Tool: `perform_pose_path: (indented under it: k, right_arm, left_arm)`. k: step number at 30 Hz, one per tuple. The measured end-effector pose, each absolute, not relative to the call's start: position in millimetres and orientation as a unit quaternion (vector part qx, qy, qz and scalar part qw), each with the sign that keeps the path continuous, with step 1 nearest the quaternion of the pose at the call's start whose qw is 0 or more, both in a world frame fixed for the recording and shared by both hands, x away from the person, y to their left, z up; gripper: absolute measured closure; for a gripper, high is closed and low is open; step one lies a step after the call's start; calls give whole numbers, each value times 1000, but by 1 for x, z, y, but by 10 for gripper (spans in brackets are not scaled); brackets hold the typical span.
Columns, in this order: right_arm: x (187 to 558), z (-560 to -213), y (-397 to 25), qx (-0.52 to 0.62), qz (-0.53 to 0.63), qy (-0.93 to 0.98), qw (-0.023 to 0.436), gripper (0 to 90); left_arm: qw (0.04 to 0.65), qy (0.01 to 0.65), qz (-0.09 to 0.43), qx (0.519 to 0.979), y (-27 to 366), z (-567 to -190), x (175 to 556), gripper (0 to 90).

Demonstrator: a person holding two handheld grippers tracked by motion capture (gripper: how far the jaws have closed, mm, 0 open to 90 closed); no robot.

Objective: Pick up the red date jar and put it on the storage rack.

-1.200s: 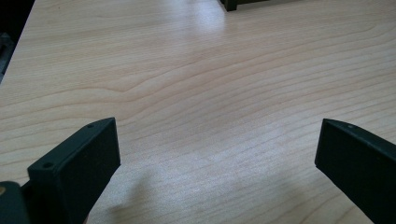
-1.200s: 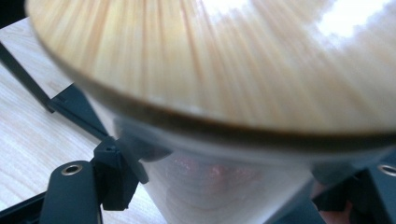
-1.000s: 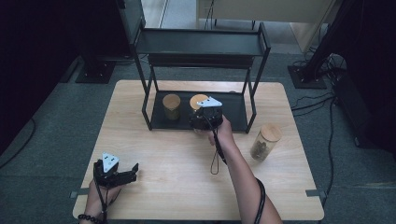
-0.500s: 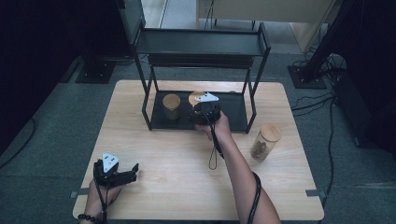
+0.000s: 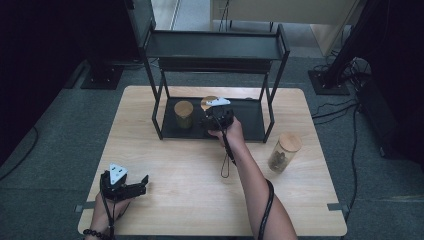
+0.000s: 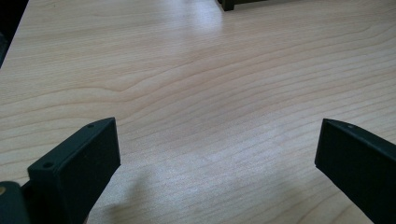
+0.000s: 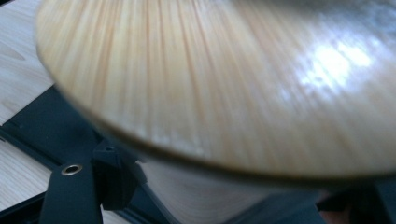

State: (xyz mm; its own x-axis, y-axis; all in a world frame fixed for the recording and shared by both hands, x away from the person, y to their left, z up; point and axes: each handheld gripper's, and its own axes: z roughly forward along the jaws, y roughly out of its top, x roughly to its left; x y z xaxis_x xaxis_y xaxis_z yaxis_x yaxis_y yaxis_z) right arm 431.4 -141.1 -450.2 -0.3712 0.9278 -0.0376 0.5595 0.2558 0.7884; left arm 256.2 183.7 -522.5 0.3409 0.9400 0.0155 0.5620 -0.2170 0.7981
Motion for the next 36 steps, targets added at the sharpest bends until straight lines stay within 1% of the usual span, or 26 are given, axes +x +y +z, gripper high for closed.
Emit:
perform_pose_path:
  k: [22, 29, 33, 36]
  right_arm:
    - [456, -454, -134, 515, 367, 731, 257, 257]
    - [457, -453, -133, 515, 367, 732, 253, 252]
    - [454, -454, -136, 514, 385, 728, 240, 108]
    - [451, -455, -136, 510, 386, 729, 242, 43]
  left_arm:
    - [359, 511, 261, 736, 184, -523, 257, 3]
    - [363, 513, 259, 733, 185, -522, 257, 3]
    - [362, 513, 259, 734, 184, -523, 257, 3]
    - [362, 513, 261, 734, 184, -522, 256, 3]
